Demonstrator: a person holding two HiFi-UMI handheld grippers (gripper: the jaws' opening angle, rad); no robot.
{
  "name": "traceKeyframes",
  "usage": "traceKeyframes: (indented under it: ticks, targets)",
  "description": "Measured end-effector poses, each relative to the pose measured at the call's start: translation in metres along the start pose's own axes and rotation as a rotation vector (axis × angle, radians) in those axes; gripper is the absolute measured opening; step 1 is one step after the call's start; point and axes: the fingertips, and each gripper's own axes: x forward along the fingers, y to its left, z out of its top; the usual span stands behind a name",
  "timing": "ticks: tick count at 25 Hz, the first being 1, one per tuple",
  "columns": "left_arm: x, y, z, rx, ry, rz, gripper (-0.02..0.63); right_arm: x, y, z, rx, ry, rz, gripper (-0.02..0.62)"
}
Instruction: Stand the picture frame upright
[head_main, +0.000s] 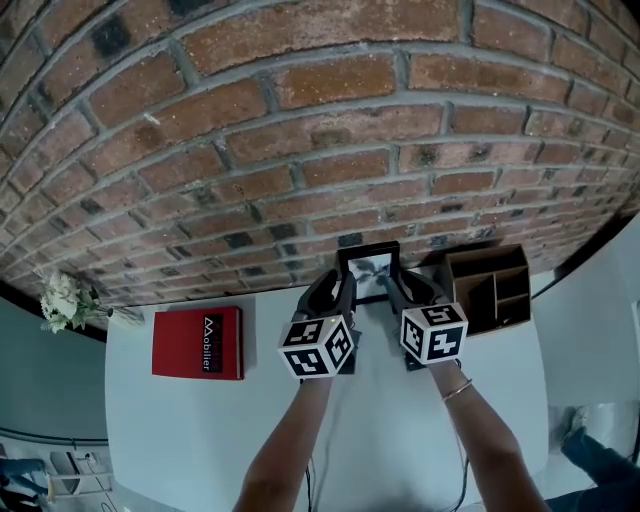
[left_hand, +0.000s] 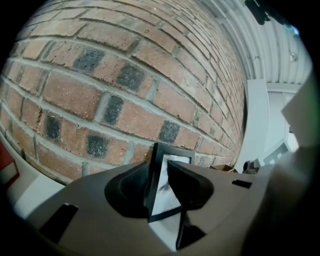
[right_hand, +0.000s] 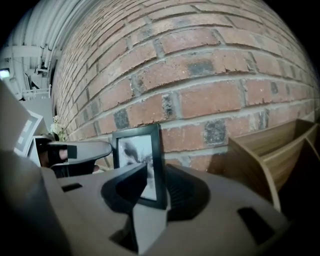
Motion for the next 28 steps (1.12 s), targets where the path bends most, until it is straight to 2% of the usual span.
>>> traceKeyframes:
  ticks: [8, 13, 21, 28]
  targets:
    - [-0.024, -0.007, -0.005, 0.032, 0.025, 0.028, 0.098, -0.030, 0.013, -0.002, -0.017, 0.012, -0.049, 0.100]
    - [-0.050, -0.014, -0.010, 0.055, 0.034, 0.056, 0.093, -0.053, 0.031, -0.004, -0.022, 0.017, -0.012, 0.100]
    - [-0.096, -0.032, -0.010, 0.185, 0.045, 0.096, 0.043, -0.104, 0.050, -0.007, -0.029, 0.028, 0.029, 0.098]
    - [-0.139, -0.042, -0.015, 0.218, 0.044, 0.143, 0.011, -0.151, 0.057, -0.014, -0.039, 0.028, 0.041, 0.071]
